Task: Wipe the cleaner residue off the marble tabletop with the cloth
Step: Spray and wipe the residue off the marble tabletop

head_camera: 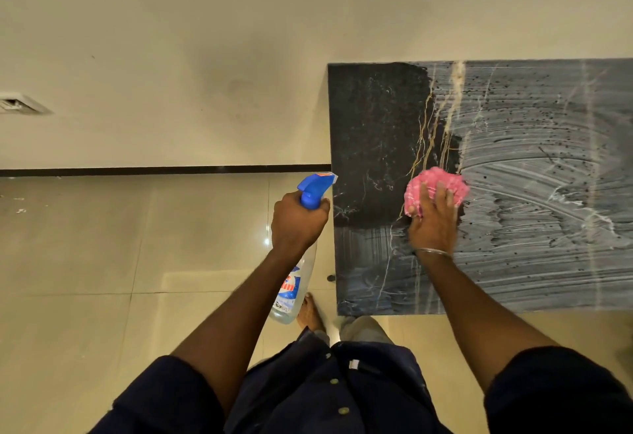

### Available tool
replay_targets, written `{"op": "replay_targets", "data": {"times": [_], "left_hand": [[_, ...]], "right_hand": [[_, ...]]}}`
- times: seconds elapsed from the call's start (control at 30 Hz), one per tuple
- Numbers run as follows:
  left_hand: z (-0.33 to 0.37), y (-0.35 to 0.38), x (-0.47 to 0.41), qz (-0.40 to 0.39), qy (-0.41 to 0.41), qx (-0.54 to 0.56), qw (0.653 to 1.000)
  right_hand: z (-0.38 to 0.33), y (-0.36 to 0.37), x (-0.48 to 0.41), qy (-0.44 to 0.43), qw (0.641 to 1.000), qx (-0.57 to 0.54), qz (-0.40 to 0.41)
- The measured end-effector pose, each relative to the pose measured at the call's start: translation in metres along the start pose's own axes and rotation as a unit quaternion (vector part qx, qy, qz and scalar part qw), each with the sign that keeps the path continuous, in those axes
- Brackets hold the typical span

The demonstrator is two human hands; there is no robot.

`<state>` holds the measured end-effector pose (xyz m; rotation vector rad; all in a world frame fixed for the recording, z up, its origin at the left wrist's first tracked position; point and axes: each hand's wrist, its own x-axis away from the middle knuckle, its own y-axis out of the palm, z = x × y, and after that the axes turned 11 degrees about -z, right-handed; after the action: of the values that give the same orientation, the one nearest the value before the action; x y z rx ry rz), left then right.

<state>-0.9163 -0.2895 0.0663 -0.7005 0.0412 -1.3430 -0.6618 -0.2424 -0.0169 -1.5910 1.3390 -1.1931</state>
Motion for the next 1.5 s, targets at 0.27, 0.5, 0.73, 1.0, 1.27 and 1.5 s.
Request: {"op": "replay_targets", "data": {"times": [0.27,0.5,0.73,1.0,1.27,1.5], "left_hand": [[-0.003,0.002,0.011,0.0,-0.005,0.001,1.0],[-0.006,0.0,0.008,-0.001,-0.004,-0.016,1.0],[-0.007,0.003,0.012,-0.012,-0.017,-0.014,1.0],[-0.013,0.007,0.023,-0.018,-0.028,-0.01,0.999],[-0.013,0.007,0.025,-0.02,-0.022,-0.011,0.999],[-0.013,0.007,0.024,-0.023,-0.025,-0.02,0.999]], "right_hand": [[-0.111,0.052,0.042,-0.221,0.973,0.019,-0.055],[-0.036,0.019,0.032,-0.181,0.981,0.01,-0.07],[0.032,-0.009,0.031,-0.003,1.0,0.01,-0.025],[-0.072,0.037,0.074,-0.143,0.988,-0.017,-0.05],[-0.054,0.042,0.074,-0.253,0.961,0.047,-0.105],[0.042,0.0,0.07,-0.025,0.999,0.021,-0.039]]}}
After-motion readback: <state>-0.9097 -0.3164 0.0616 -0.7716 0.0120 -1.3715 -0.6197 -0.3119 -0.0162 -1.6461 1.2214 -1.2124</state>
